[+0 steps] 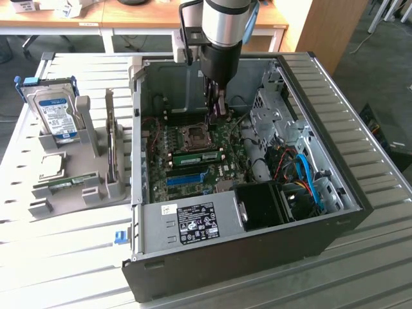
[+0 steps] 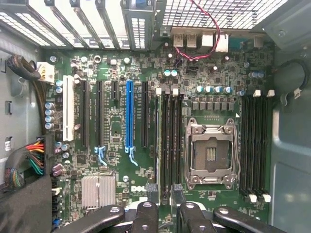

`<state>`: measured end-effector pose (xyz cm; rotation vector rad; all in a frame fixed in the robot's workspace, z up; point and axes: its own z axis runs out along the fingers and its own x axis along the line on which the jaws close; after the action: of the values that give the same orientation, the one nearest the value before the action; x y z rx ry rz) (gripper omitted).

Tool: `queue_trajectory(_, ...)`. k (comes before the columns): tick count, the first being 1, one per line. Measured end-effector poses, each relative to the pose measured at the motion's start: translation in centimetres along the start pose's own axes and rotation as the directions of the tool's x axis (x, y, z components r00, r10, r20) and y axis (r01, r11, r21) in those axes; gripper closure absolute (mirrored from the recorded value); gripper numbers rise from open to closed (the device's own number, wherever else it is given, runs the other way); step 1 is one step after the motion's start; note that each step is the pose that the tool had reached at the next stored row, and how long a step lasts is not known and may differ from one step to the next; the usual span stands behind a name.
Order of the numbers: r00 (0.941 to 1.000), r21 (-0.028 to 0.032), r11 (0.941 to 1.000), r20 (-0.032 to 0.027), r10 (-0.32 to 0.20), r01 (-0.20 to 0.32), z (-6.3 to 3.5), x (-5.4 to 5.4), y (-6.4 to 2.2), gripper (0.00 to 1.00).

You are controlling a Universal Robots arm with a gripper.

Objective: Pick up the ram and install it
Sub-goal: 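Insert the ram into the slot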

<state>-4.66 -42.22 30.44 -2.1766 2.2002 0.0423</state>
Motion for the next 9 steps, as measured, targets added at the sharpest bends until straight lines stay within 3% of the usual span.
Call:
queue_trajectory(4,1.0000,-0.0006,1.0000,-0.0004,0.000,0.000,0.00,-0.01,0.00,0.75)
queue_trajectory(9,1.0000,-0.0050,1.0000,-0.0071,0.000,0.000,-0.16,-0.02,-0.06,0.75)
